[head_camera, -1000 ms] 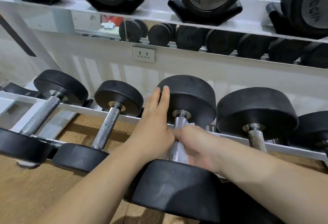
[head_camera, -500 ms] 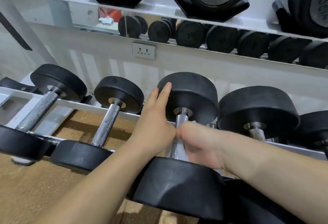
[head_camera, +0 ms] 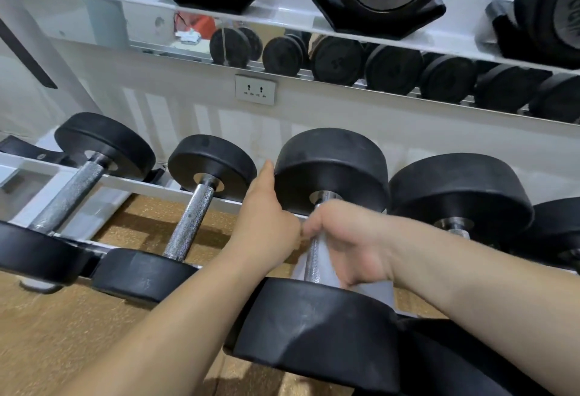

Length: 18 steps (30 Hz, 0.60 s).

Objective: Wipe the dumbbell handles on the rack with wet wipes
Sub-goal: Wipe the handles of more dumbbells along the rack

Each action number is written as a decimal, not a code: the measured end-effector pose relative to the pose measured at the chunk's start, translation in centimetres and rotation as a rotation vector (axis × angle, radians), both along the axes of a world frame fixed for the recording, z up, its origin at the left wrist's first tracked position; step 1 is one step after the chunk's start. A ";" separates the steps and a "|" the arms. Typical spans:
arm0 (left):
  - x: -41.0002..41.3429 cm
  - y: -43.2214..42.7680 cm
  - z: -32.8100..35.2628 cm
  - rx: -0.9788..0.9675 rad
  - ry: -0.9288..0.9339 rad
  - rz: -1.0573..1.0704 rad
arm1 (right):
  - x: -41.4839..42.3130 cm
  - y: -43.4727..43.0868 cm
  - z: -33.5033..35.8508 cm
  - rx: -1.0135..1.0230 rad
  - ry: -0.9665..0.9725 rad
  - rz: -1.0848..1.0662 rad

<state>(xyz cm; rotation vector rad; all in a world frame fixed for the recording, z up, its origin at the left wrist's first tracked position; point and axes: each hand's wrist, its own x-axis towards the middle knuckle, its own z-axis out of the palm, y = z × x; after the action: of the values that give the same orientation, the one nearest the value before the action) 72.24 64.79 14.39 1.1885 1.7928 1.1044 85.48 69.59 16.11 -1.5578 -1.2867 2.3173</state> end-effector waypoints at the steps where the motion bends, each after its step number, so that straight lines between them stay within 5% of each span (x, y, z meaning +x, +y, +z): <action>1: 0.0 0.0 -0.1 -0.014 -0.017 -0.002 | -0.2 1.1 0.2 0.033 -0.002 -0.045; 4: -0.2 -0.1 -0.2 -0.028 -0.015 -0.034 | -0.5 2.7 -0.5 0.073 0.037 -0.224; 12: 0.1 0.1 0.1 -0.063 0.091 -0.066 | 0.3 -0.8 -1.9 -0.036 0.083 -0.111; 18: 0.2 0.0 0.3 -0.064 0.045 -0.046 | -0.8 1.8 -0.6 0.063 0.068 -0.334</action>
<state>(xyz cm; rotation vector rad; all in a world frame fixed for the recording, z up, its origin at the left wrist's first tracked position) 72.46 64.79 14.67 1.2194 1.8122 0.9933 84.67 71.41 15.48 -1.5241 -0.9864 2.0827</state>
